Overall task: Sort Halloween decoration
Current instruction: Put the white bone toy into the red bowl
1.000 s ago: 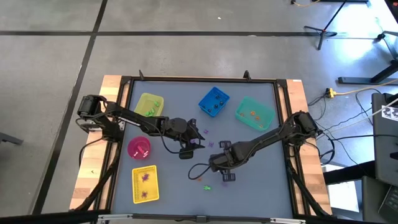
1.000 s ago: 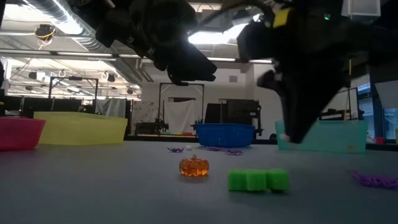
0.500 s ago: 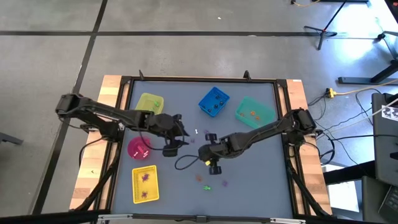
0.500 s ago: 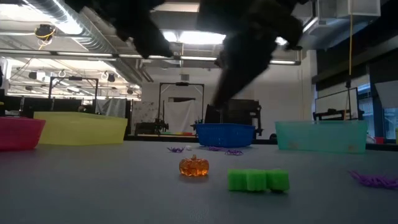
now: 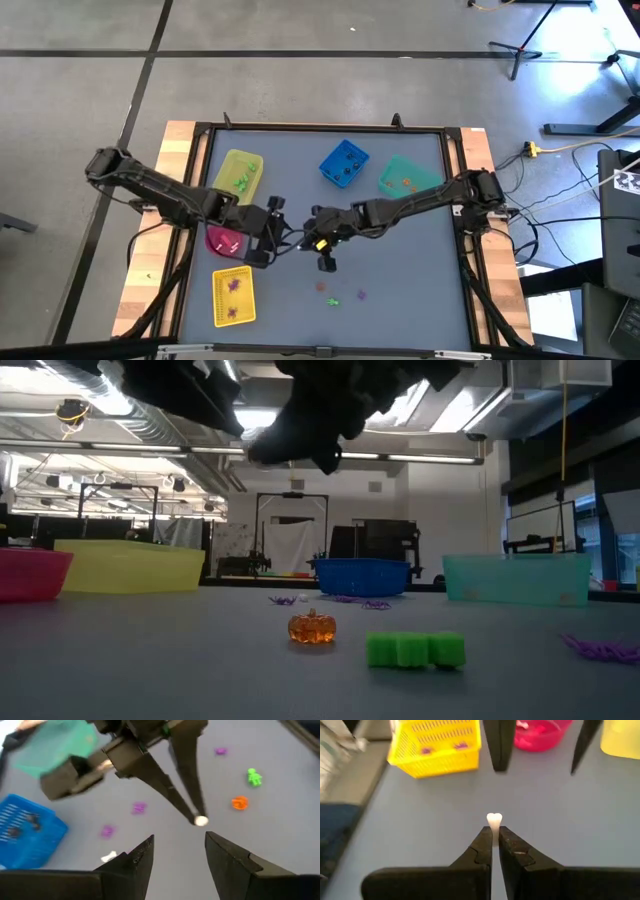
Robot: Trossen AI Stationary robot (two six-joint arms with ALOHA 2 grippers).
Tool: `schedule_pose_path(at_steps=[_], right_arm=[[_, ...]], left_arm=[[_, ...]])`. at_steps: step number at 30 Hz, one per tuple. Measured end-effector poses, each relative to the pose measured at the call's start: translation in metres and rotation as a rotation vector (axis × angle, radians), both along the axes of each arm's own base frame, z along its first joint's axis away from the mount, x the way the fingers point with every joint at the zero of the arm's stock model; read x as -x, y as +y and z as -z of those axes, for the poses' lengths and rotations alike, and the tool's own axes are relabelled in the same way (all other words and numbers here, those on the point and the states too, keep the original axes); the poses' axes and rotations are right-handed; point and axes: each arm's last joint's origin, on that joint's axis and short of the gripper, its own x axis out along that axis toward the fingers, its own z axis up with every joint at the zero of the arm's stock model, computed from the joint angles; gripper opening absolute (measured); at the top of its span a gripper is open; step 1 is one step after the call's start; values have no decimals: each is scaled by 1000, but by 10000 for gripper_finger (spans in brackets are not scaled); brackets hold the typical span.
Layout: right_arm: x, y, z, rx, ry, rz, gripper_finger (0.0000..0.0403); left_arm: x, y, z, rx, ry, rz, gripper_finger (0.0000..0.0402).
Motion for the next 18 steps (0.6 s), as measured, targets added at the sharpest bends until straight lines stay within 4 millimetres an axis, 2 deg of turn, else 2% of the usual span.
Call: schedule_pose_path(at_steps=[7, 18], right_arm=[[-5, -3, -7, -111, -55, 49, 17], [-8, -3, -11, -122, -109, 55, 17]], left_arm=[[2, -8, 0, -43, -10, -3, 162], [2, -9, 0, -21, -8, 8, 161]])
